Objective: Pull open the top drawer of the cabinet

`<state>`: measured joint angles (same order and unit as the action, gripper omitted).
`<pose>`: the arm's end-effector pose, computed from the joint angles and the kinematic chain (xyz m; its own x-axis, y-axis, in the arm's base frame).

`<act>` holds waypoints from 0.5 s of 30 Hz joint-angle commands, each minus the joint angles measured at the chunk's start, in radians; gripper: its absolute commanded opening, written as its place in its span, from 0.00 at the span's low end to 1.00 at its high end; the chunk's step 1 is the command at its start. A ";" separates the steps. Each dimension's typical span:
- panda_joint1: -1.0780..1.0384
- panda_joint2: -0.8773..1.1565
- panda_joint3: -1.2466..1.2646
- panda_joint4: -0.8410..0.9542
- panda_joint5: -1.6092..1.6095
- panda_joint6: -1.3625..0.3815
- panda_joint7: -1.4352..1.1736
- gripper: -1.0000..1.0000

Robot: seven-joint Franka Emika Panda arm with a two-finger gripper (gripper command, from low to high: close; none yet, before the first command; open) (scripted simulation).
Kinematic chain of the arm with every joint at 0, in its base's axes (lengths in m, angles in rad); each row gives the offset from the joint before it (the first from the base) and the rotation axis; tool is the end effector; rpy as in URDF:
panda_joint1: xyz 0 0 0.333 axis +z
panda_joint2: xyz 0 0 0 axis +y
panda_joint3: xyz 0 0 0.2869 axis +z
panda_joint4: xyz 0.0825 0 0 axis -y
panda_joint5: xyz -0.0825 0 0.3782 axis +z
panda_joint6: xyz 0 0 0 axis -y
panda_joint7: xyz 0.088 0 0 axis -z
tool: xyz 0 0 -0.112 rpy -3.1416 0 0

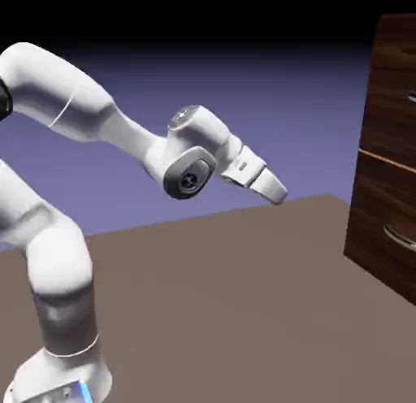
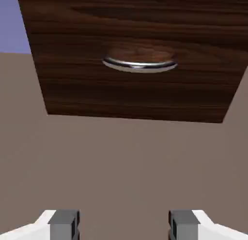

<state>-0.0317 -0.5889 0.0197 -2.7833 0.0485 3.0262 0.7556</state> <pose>0.4064 -0.0085 0.4530 0.4594 -0.7215 0.5181 -0.4927 -0.6923 -0.5272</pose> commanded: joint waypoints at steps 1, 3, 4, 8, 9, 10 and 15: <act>-0.036 -0.016 0.016 0.022 0.040 -0.009 0.012 0.50; -0.109 -0.047 0.049 0.066 0.121 -0.027 0.036 0.50; -0.145 -0.063 0.065 0.088 0.161 -0.036 0.048 0.50; -0.290 -0.125 0.131 0.177 0.322 -0.072 0.096 0.50; -0.326 -0.141 0.147 0.199 0.362 -0.081 0.109 0.50; -0.362 -0.157 0.163 0.221 0.403 -0.090 0.121 0.50; -0.544 -0.235 0.245 0.332 0.604 -0.134 0.181 0.50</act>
<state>-0.5753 -0.8236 0.2647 -2.4518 0.6525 2.8918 0.9364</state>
